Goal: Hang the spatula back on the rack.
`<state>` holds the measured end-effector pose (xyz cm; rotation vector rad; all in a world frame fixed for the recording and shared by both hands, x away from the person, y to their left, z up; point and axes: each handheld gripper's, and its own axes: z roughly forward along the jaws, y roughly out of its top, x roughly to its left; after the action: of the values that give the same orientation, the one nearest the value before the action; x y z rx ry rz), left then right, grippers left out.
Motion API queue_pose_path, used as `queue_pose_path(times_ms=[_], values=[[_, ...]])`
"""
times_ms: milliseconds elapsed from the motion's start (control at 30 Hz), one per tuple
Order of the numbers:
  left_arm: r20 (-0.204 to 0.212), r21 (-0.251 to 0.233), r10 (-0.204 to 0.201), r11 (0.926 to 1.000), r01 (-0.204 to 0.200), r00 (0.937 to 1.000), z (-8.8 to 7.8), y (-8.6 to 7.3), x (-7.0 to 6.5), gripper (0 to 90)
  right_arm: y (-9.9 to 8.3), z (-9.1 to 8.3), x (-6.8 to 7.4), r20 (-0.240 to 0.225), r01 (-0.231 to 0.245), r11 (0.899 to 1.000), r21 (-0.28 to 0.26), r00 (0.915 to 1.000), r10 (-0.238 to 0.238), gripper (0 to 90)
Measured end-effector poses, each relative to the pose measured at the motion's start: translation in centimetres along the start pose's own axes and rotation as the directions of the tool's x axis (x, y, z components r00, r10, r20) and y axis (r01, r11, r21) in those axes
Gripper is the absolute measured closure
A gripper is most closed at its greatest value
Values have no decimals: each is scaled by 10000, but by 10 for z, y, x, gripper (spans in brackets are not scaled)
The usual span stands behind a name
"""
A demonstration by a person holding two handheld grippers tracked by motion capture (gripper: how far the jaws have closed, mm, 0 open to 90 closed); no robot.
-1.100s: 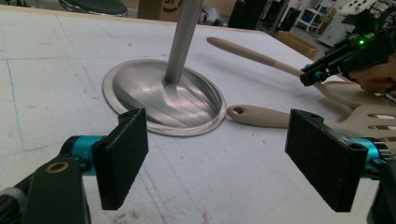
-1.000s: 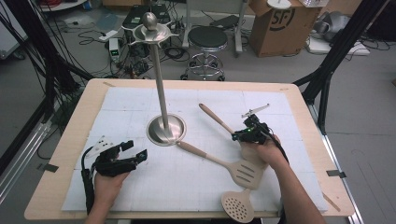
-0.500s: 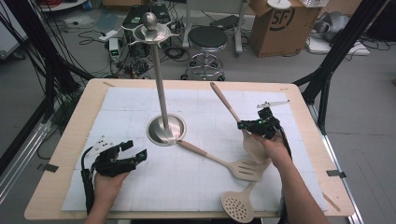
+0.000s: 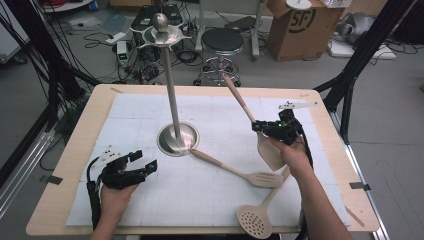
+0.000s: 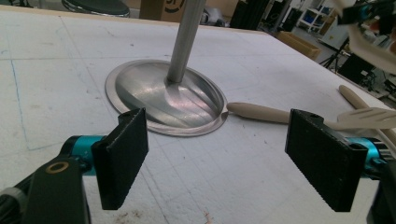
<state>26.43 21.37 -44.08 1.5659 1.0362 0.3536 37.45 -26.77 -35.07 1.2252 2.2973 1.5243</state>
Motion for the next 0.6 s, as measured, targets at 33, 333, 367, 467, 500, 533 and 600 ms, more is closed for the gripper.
queue_pose_path(times_ms=[33, 333, 367, 467, 500, 533, 600], values=[[-16, -12, -2, 10000, 2, 10000, 0, 0, 0, 221, 5, -3, 6, -238, 43, 9995, -324, 9997, -51, 790], [60, -146, 5, 9999, -4, 10000, -4, 1, -1, 222, 24, -17, 50, -1316, 404, 9887, -1443, 9895, -596, 789], [67, -176, 3, 9998, -2, 10000, -4, 2, -1, 222, 24, -18, 52, -1418, 320, 9876, -1536, 9884, -541, 789], [71, -233, -32, 9997, 34, 10000, -5, 2, 0, 223, 24, -18, 58, -1658, 258, 9846, -1728, 9846, -549, 789], [72, -246, -46, 9997, 47, 10000, -5, 2, 0, 223, 25, -18, 59, -1717, 283, 9842, -1750, 9834, -588, 789], [90, -232, -52, 9997, 54, 9999, -5, 2, 1, 223, 25, -19, 62, -1843, 297, 9832, -1803, 9808, -634, 789], [81, -215, -44, 9998, 46, 10000, -5, 2, 1, 223, 27, -20, 65, -1973, 303, 9805, -1943, 9779, -693, 789]])
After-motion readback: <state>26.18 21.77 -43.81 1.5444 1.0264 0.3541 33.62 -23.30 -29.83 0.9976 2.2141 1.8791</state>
